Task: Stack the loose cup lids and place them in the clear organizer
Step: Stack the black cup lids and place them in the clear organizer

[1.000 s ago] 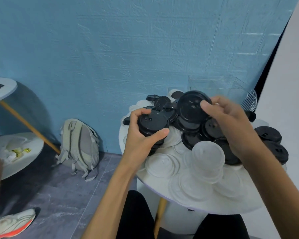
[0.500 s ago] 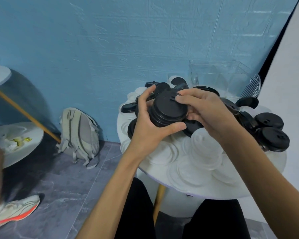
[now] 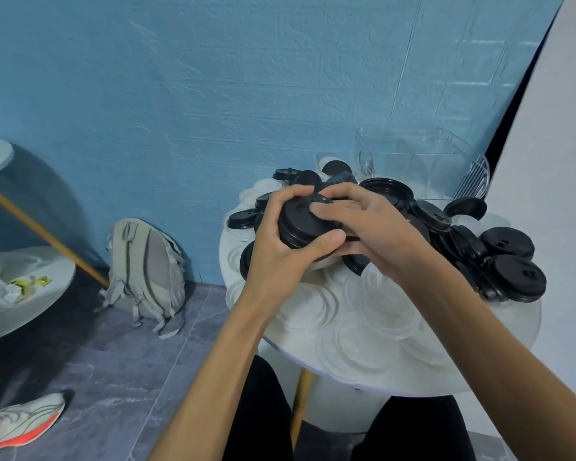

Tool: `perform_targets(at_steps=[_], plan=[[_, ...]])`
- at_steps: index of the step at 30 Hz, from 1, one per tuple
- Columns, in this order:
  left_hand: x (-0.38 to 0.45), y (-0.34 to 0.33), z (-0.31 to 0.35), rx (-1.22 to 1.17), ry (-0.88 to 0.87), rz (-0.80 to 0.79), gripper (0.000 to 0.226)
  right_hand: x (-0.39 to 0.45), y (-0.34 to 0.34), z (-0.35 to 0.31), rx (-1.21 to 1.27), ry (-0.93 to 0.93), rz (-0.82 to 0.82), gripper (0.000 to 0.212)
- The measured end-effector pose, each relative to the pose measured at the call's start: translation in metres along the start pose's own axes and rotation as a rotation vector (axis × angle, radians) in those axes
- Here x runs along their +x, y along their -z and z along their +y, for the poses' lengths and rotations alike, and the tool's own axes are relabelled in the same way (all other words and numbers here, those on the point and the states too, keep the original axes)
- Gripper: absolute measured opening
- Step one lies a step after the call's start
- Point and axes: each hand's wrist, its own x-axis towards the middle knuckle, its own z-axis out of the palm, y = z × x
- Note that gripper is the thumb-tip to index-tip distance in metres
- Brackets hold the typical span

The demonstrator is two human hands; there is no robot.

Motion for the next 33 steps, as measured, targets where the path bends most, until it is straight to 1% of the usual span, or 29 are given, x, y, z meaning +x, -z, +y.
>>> perform_targets(at_steps=[3, 7, 11, 14, 15, 16, 18, 19, 20, 22, 24, 25, 26, 27, 29, 31, 33], plan=[[0.000, 0.003, -0.002, -0.028, 0.052, -0.009, 0.056, 0.004, -0.002, 0.001, 0.002, -0.026, -0.010, 0.026], [0.003, 0.010, -0.003, -0.038, 0.064, 0.020, 0.062, 0.007, -0.007, 0.004, 0.004, -0.020, -0.056, 0.028], [0.004, 0.016, -0.004, -0.061, 0.049, 0.032, 0.062, 0.011, -0.014, 0.004, 0.007, 0.039, -0.084, 0.034], [0.004, 0.023, -0.005, -0.070, 0.057, 0.041, 0.061, 0.020, -0.021, 0.006, -0.038, 0.034, -0.088, 0.031], [0.004, 0.027, -0.006, -0.057, 0.057, 0.056, 0.062, 0.022, -0.024, 0.006, -0.091, 0.039, -0.089, 0.027], [0.004, 0.031, -0.007, -0.044, 0.057, 0.076, 0.063, 0.026, -0.024, 0.007, -0.196, 0.074, -0.072, 0.023], [0.005, 0.041, -0.009, -0.031, 0.061, 0.110, 0.065, 0.033, -0.020, 0.008, -0.489, 0.211, -0.014, 0.019], [0.005, 0.046, -0.010, -0.031, 0.066, 0.119, 0.066, 0.037, -0.016, 0.010, -0.626, 0.272, -0.006, 0.019], [0.004, 0.050, -0.012, -0.031, 0.072, 0.123, 0.066, 0.039, -0.012, 0.010, -0.745, 0.309, -0.031, 0.021], [0.002, 0.057, -0.013, -0.022, 0.075, 0.120, 0.065, 0.047, -0.008, 0.011, -0.967, 0.311, -0.135, 0.033], [0.001, 0.062, -0.014, -0.018, 0.079, 0.122, 0.065, 0.052, -0.009, 0.011, -1.202, 0.218, -0.233, 0.051], [0.001, 0.064, -0.014, -0.021, 0.081, 0.128, 0.066, 0.054, -0.010, 0.010, -1.281, 0.174, -0.275, 0.060], [0.002, 0.066, -0.014, -0.024, 0.083, 0.135, 0.067, 0.056, -0.011, 0.010, -1.329, 0.153, -0.317, 0.065], [0.003, 0.067, -0.014, -0.026, 0.086, 0.143, 0.069, 0.057, -0.013, 0.010, -1.362, 0.151, -0.357, 0.065], [0.005, 0.070, -0.015, -0.021, 0.085, 0.158, 0.071, 0.060, -0.016, 0.011, -1.425, 0.168, -0.409, 0.059], [0.004, 0.072, -0.015, -0.014, 0.082, 0.159, 0.070, 0.060, -0.021, 0.013, -1.484, 0.180, -0.433, 0.060], [0.003, 0.074, -0.017, -0.020, 0.084, 0.152, 0.067, 0.061, -0.024, 0.016, -1.523, 0.209, -0.415, 0.068]])
